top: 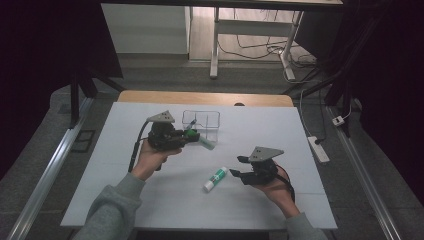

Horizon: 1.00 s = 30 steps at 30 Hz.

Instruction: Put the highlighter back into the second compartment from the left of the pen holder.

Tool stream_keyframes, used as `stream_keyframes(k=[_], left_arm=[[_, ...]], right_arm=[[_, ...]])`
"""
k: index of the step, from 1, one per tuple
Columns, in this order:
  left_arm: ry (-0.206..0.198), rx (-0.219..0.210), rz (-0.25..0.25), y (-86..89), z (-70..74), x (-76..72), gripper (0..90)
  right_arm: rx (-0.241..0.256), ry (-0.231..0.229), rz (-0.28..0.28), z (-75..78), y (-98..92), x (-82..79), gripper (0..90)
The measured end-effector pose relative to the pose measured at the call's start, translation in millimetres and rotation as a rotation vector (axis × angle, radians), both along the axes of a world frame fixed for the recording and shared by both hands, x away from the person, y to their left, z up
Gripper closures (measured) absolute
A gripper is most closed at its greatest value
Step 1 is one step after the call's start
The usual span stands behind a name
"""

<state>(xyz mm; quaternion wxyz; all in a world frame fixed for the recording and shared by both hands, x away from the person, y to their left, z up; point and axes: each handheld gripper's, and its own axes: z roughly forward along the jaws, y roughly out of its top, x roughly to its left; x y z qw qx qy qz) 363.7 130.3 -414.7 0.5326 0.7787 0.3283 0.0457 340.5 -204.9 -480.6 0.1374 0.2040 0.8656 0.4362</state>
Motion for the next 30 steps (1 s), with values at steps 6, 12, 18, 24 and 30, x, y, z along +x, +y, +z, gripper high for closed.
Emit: stream_keyframes(k=[6,12,18,24,30], left_arm=[[-0.011,0.007,0.028,5.4,19.0,15.2,73.3],[-0.021,0.014,0.048,8.0,29.7,27.3,73.3],[-0.023,0.020,0.066,8.5,37.9,39.7,73.3],[-0.022,0.037,0.091,9.6,44.2,54.5,73.2],[-0.012,0.073,0.105,8.8,46.8,68.3,73.2]], right_arm=[[-0.002,-0.002,-0.006,0.9,-3.1,-0.1,41.7],[-0.007,0.001,-0.010,-1.0,-4.9,1.0,41.6],[-0.003,0.001,-0.013,-1.2,-6.7,0.4,41.5],[0.004,0.012,-0.012,-3.2,-8.5,0.2,41.1],[0.006,0.012,-0.022,-2.7,-12.1,-0.6,41.0]])
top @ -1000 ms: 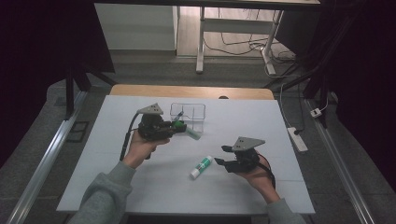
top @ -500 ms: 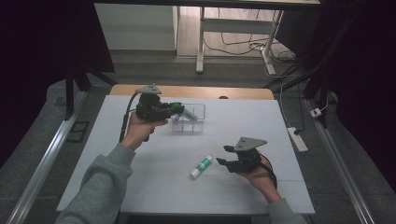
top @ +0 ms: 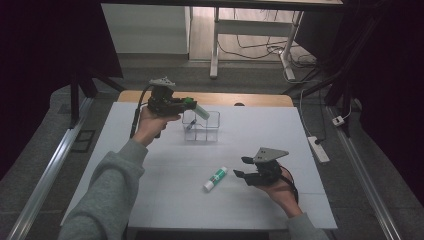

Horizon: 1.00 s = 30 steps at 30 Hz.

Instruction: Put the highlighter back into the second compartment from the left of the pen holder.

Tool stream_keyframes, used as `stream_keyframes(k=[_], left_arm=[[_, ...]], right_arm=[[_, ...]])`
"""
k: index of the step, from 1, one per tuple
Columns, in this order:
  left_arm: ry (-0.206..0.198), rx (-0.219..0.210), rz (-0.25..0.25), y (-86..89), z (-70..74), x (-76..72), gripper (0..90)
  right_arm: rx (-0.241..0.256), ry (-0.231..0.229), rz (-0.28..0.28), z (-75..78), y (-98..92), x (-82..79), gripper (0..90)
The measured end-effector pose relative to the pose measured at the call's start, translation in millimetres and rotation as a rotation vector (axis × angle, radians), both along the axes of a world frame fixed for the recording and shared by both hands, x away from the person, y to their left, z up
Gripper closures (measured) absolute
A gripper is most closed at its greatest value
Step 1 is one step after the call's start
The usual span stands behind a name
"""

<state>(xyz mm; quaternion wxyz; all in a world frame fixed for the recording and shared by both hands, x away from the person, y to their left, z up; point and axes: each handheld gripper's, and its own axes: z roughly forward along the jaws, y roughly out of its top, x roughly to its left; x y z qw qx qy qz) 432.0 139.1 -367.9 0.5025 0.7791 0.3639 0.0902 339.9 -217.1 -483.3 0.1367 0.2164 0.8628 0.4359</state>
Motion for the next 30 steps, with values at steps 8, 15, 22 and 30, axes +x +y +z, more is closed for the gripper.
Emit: stream_keyframes(k=[8,15,22,30], left_arm=[[0.015,0.094,0.026,-7.2,-3.5,16.9,73.2],[0.043,0.127,0.038,-9.9,-11.1,26.5,73.1],[0.060,0.128,0.041,-12.5,-18.7,32.6,72.7],[0.020,0.105,0.033,-15.9,-25.1,29.3,41.5]], right_arm=[[0.009,-0.008,-0.010,0.7,-3.7,-0.5,41.0],[0.015,-0.008,-0.017,-0.5,-4.4,-0.2,41.1],[0.015,0.003,-0.017,-1.5,-4.7,0.7,41.1],[0.018,0.006,-0.016,-1.7,-4.8,0.5,41.0]])
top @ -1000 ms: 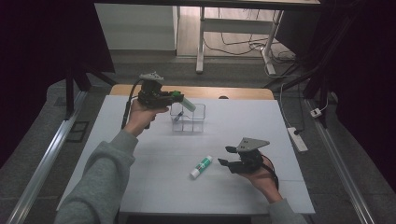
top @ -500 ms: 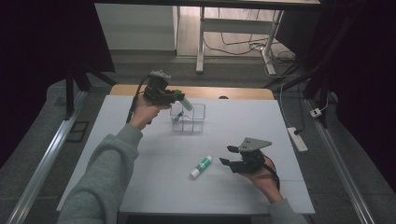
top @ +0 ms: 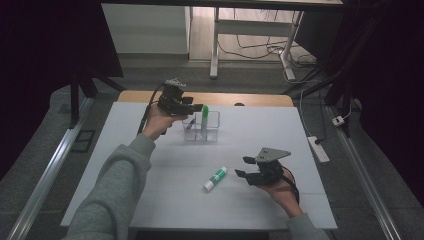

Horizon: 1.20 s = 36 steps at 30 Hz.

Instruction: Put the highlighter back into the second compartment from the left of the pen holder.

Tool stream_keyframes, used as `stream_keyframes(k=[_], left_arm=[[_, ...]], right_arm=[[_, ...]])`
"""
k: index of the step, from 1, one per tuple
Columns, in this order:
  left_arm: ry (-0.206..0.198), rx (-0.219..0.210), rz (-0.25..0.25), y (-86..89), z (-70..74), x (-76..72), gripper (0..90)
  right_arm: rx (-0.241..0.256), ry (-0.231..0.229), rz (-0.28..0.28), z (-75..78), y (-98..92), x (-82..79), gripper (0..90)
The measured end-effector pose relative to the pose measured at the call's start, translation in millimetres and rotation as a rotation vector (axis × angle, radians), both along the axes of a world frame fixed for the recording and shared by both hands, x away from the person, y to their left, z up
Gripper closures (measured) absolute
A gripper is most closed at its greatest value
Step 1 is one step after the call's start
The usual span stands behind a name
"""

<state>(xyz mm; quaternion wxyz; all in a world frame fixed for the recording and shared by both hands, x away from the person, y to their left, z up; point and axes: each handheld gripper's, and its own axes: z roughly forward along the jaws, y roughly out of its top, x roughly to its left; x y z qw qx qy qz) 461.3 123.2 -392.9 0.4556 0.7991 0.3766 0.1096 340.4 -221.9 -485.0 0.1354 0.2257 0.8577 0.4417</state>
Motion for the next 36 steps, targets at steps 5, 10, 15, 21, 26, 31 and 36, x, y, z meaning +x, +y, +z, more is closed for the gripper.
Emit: stream_keyframes(k=[5,10,15,21,26,31,36], left_arm=[[-0.014,-0.021,-0.010,8.2,0.5,-7.8,40.4],[-0.022,-0.016,-0.021,16.7,-1.1,-19.9,40.4],[-0.030,0.013,-0.027,28.2,-9.4,-41.4,40.6],[-0.035,0.049,-0.043,42.3,-24.7,-70.0,40.7],[-0.034,0.070,-0.040,53.5,-33.5,-89.4,40.6],[-0.044,0.078,-0.028,64.7,-42.9,-110.1,40.4],[-0.051,0.084,-0.027,74.4,-55.8,-130.2,39.6]], right_arm=[[0.002,0.003,0.003,0.3,-0.7,0.3,41.0],[-0.001,0.003,0.012,0.0,0.7,0.3,40.8],[-0.001,0.008,0.012,-0.4,-0.2,0.6,40.3],[0.001,0.019,0.007,-1.2,-2.3,2.3,39.7],[-0.001,0.019,0.010,-1.1,-2.7,2.7,39.5],[0.002,0.021,0.020,-1.3,-2.0,2.4,39.1],[0.003,0.017,0.020,-0.7,-2.3,3.1,38.9]])
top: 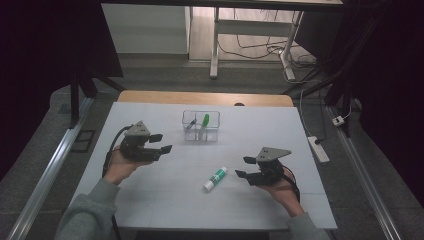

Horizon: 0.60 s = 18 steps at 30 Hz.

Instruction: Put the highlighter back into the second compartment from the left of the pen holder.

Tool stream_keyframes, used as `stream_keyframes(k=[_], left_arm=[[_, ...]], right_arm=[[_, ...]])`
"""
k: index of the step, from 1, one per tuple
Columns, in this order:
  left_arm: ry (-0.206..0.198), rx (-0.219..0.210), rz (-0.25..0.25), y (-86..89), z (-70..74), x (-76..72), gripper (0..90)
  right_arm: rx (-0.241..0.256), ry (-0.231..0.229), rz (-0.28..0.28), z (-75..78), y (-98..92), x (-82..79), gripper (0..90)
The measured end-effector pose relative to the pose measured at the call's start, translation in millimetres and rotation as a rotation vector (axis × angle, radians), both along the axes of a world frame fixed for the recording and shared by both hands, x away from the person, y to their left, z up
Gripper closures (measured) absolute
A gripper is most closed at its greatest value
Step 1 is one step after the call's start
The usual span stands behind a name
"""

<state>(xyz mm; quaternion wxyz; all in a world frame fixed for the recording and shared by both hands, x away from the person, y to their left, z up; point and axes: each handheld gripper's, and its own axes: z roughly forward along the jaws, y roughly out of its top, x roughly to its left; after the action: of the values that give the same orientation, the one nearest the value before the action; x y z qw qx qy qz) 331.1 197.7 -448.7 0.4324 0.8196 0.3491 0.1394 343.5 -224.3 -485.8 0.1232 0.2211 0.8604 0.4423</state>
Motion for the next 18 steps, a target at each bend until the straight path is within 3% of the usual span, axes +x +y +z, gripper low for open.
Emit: stream_keyframes(k=[3,5,12,16,18], left_arm=[[0.002,0.008,0.000,3.8,-6.1,-9.5,39.0],[0.015,-0.018,-0.011,6.4,-9.2,-15.2,38.4],[-0.004,0.021,-0.011,8.0,-19.4,-32.1,37.2],[0.001,-0.001,0.003,11.1,-27.0,-37.6,36.6],[0.007,0.014,0.002,12.7,-29.9,-39.8,36.3]], right_arm=[[-0.001,0.001,0.002,-0.1,-0.3,0.5,38.9],[-0.004,0.001,0.003,0.3,-0.2,0.4,38.8],[-0.007,0.001,0.015,1.7,0.1,0.9,37.8],[-0.016,0.003,0.026,2.2,0.4,0.8,37.4],[-0.021,0.007,0.034,2.7,0.5,1.0,37.2]])
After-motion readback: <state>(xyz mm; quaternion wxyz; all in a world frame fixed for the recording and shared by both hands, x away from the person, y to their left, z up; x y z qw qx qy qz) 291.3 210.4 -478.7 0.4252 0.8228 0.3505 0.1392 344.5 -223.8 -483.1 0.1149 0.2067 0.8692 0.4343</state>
